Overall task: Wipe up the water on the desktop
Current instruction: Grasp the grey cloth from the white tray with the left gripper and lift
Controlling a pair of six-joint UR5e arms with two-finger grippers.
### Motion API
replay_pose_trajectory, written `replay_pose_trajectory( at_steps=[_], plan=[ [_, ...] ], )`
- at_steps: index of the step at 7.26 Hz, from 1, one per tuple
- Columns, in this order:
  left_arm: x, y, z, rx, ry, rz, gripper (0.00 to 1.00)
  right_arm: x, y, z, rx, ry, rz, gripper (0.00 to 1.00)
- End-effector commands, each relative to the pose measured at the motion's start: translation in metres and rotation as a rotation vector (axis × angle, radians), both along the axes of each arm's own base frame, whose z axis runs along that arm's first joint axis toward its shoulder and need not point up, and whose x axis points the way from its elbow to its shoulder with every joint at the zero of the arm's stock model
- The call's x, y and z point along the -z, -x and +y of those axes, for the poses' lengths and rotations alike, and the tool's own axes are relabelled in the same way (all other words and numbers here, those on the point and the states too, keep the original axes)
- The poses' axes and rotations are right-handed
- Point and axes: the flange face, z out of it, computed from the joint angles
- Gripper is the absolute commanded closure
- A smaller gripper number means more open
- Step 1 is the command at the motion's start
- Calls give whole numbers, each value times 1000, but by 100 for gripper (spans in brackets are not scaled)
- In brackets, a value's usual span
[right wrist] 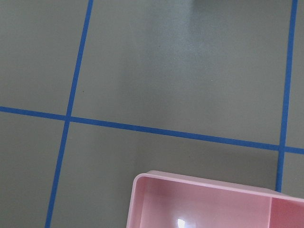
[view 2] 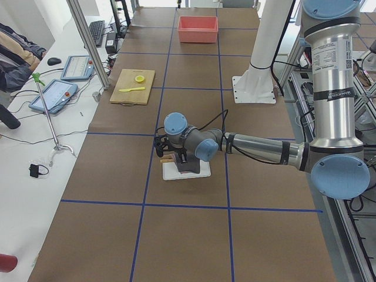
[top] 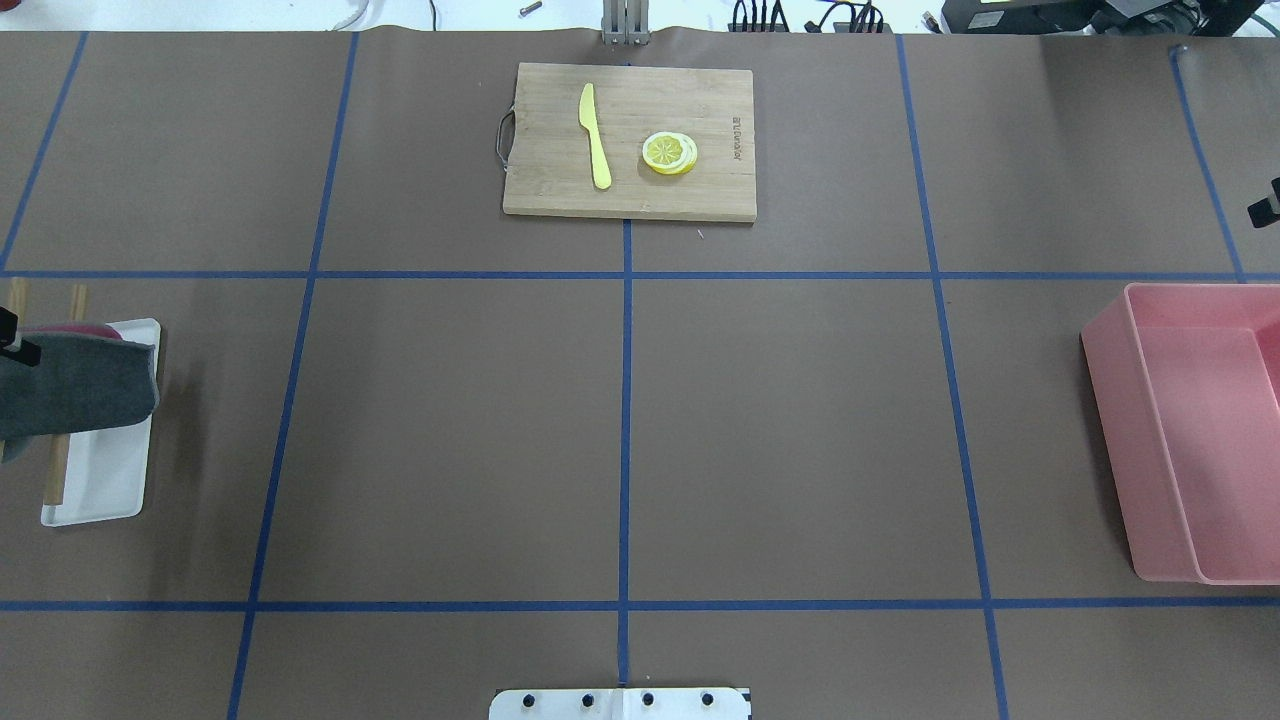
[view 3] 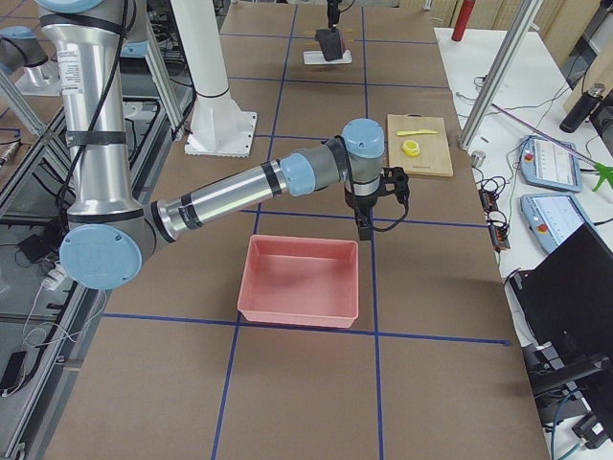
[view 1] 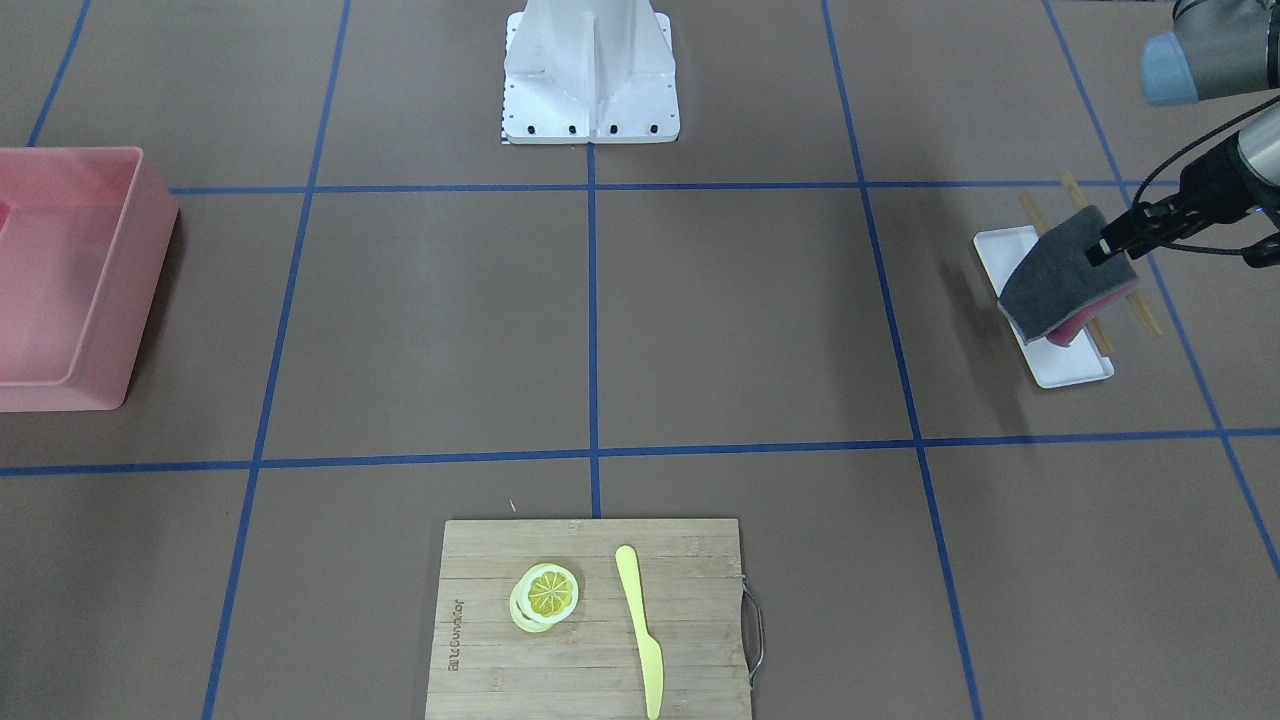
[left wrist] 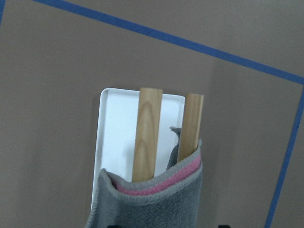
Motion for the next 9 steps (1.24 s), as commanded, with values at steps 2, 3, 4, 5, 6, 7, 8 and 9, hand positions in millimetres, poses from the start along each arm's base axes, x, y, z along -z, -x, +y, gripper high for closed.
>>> replay_pose_trajectory(
  at_steps=[2, 3, 4, 5, 6, 7, 8, 9],
  plan=[
    [-4, 2, 5, 0, 9, -4, 56, -1, 1, 0, 3, 1, 1, 0],
    [-5, 3, 6, 1, 11, -4, 66, -1, 1, 0, 3, 3, 1, 0],
    [-5, 3, 6, -1, 11, -4, 72, -1, 1, 0, 3, 3, 1, 0],
    [-5, 4, 7, -3, 13, 4, 81, -2, 2, 0, 4, 7, 0, 0],
    [-7, 6, 12, -4, 20, 4, 86, -2, 3, 0, 5, 7, 0, 0],
    [-1, 7, 13, -3, 10, 9, 91, -2, 4, 0, 6, 8, 0, 0],
    [1, 12, 23, 0, 10, 10, 100, -2, 4, 0, 6, 8, 0, 0],
    [9, 15, 29, 0, -1, 15, 100, -2, 5, 0, 7, 8, 0, 0]
  ],
)
